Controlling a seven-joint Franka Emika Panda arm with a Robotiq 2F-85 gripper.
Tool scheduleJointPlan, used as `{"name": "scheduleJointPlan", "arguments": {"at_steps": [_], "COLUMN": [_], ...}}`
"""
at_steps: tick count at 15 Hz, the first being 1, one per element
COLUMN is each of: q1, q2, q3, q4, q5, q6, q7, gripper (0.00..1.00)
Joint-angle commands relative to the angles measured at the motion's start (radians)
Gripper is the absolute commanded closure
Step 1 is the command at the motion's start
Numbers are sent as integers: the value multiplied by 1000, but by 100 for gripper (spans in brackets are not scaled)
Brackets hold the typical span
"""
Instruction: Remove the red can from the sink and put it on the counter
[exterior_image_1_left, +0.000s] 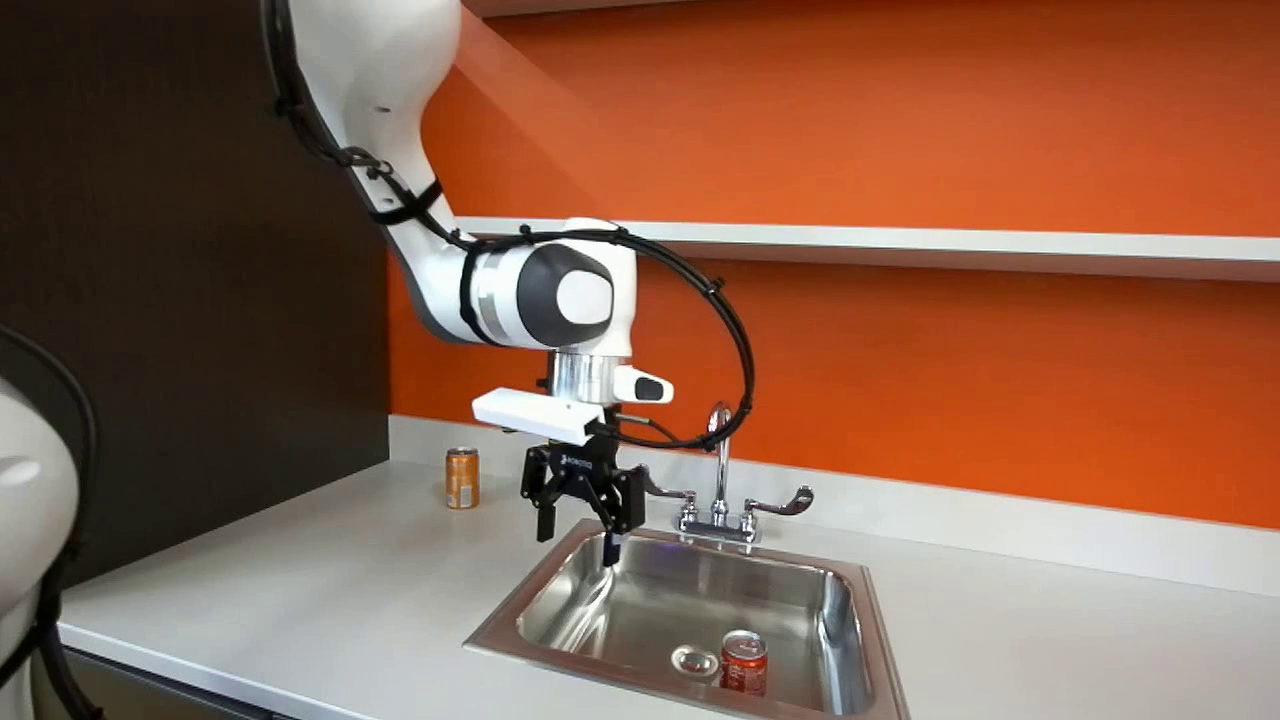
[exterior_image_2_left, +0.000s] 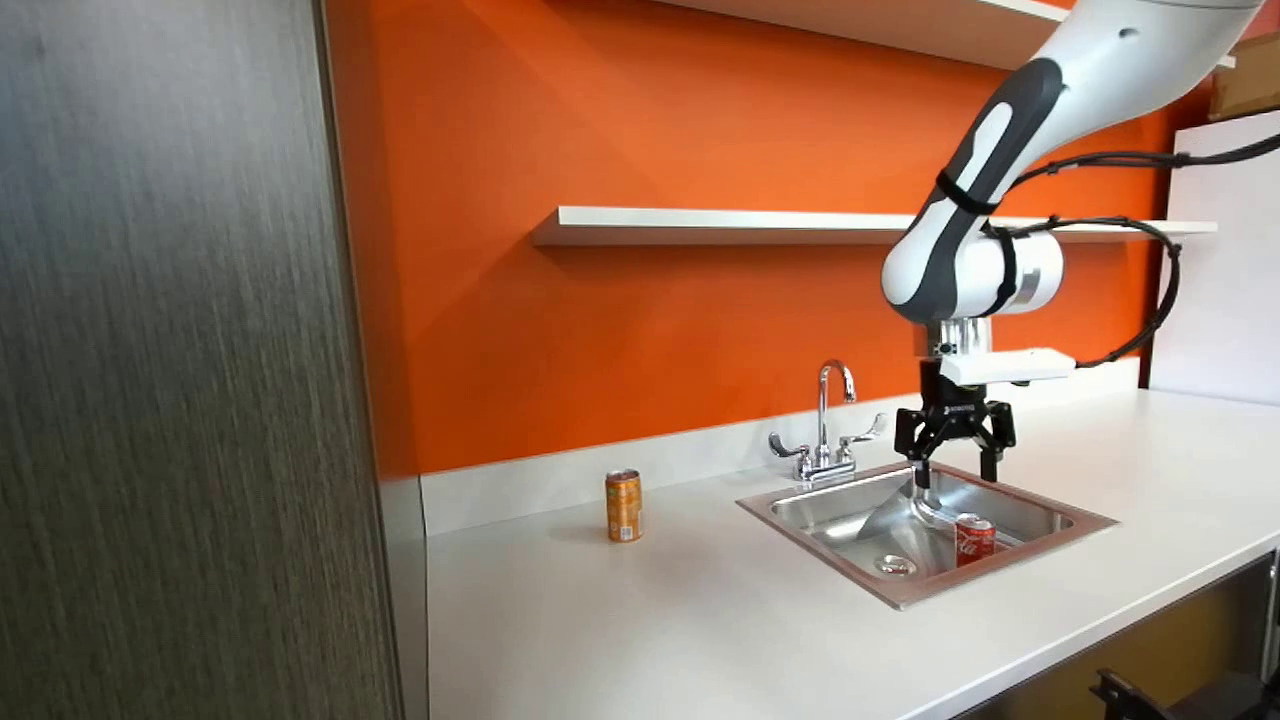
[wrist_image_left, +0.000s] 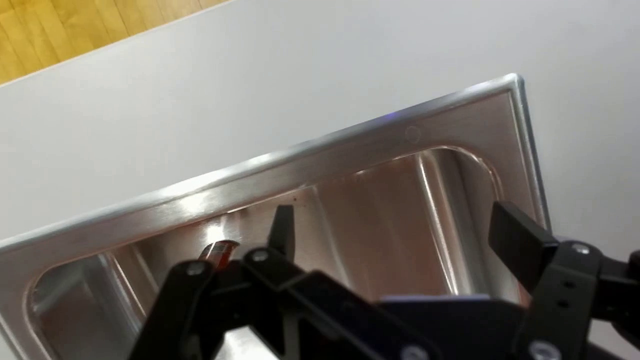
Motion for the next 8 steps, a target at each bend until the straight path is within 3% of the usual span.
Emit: {"name": "scheduleJointPlan", "arguments": {"at_steps": [1,8], "q1": [-25,-92], "q2": [170,366], "q3": [2,17], "q4": [115,261], "q5": [100,200], "q6": [30,23], "q7": [-92,-140], "gripper": [0,0]}}
